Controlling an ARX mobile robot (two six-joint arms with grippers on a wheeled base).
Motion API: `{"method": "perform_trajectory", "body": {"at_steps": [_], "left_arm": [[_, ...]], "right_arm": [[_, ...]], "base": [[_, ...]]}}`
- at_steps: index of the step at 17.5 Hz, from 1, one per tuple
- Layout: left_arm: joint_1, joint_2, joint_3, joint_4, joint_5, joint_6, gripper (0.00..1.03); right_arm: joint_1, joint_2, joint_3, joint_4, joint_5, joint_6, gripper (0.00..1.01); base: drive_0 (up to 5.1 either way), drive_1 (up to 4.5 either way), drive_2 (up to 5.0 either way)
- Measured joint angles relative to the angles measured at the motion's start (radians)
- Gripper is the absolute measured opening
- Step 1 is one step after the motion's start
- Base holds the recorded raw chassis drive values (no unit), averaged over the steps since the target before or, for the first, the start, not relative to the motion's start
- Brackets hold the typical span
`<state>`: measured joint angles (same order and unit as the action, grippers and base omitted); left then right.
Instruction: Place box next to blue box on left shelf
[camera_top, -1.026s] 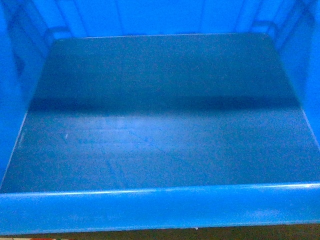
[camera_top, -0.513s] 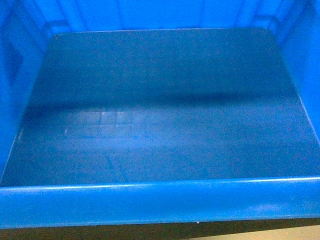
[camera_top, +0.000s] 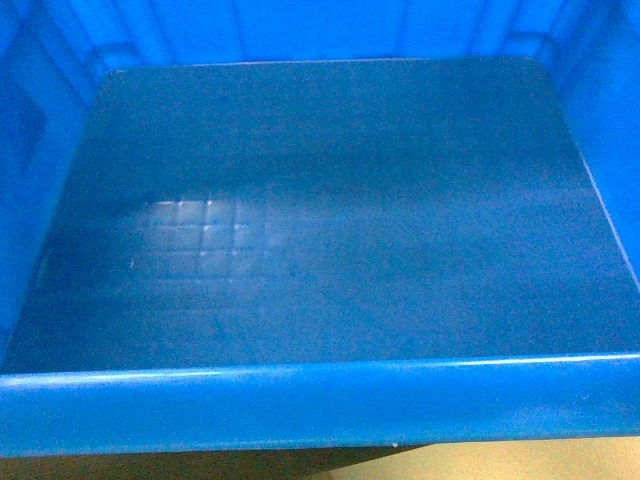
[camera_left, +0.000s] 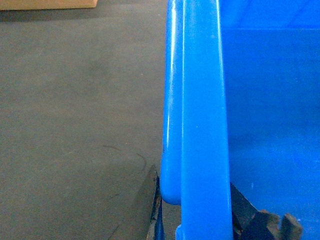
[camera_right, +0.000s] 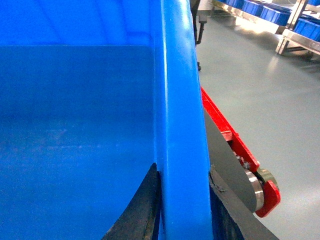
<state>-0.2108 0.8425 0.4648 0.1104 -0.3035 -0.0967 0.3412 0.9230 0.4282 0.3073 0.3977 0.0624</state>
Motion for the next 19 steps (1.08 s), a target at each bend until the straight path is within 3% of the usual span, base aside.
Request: {"method": "perform_trajectory", "body": {"at_steps": [19], "left_arm": [[0.0, 0.0, 0.0, 0.0, 0.0, 0.0, 0.18]], "right_arm": [[0.0, 0.0, 0.0, 0.0, 0.001, -0.001, 0.19]], "base": [[-1.4, -1.44, -1.4]]}}
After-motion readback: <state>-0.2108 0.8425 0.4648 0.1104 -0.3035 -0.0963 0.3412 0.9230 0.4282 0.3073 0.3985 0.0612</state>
